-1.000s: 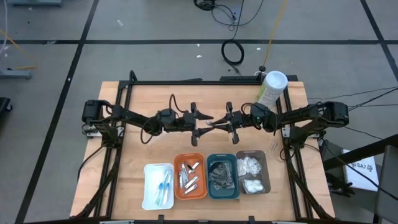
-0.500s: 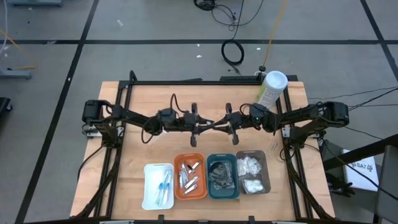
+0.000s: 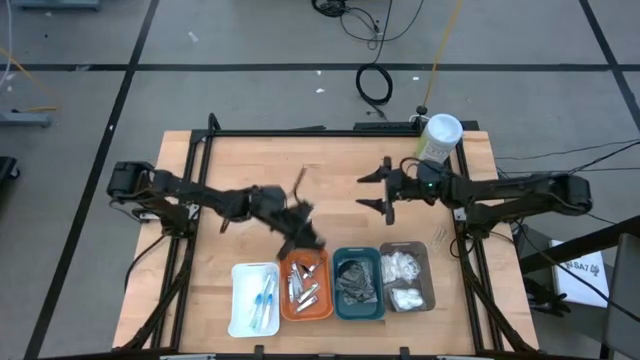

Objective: Pick & Place Travel size toiletries
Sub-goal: Put the silver nail cutter into the orange bin, then return to Home Position

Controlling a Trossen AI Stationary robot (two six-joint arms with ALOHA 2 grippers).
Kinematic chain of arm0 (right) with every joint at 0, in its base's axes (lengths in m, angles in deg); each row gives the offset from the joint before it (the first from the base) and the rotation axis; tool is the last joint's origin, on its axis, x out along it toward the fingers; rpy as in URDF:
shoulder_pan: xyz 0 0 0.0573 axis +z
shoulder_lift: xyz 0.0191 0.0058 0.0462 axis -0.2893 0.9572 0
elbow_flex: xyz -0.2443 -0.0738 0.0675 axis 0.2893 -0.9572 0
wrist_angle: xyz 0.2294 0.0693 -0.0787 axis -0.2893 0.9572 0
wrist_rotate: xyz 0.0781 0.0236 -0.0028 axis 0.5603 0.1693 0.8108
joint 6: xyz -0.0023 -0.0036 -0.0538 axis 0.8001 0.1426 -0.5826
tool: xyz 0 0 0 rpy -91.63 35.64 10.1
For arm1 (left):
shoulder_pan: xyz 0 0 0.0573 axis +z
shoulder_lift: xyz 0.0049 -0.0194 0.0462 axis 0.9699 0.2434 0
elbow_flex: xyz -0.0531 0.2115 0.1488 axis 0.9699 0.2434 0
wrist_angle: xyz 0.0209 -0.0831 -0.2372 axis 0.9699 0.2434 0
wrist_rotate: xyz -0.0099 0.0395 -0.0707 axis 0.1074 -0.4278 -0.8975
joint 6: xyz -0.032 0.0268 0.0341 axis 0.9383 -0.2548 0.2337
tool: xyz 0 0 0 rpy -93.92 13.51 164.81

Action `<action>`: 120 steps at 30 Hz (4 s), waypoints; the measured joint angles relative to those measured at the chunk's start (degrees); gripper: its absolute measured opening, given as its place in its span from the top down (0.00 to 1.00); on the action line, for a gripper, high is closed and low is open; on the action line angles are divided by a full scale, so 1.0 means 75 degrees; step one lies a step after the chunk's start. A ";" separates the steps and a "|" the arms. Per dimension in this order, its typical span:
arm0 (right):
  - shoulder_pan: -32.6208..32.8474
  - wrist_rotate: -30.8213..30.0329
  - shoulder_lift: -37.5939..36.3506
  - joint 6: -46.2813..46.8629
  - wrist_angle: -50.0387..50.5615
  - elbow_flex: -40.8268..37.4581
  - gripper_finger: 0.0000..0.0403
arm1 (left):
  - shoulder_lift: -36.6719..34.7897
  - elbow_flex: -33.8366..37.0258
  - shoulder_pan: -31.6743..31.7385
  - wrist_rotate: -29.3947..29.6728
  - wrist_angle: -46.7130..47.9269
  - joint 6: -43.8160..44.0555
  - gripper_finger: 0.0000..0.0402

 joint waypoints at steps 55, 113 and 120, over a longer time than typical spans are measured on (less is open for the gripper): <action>-0.0560 -0.0075 -0.2717 0.0577 0.0476 -0.0727 0.38 | -0.6437 0.0300 0.0930 0.0423 0.6466 -0.3223 0.29; -0.1171 -0.1201 -0.8495 0.0761 0.2147 -0.4042 0.38 | -1.1571 0.6044 0.1940 0.3020 0.3743 -0.2462 0.29; -0.1156 -0.2015 -0.8518 0.0843 0.3040 -0.4051 0.38 | -1.1571 0.6044 0.1941 0.3139 0.3771 -0.2416 0.29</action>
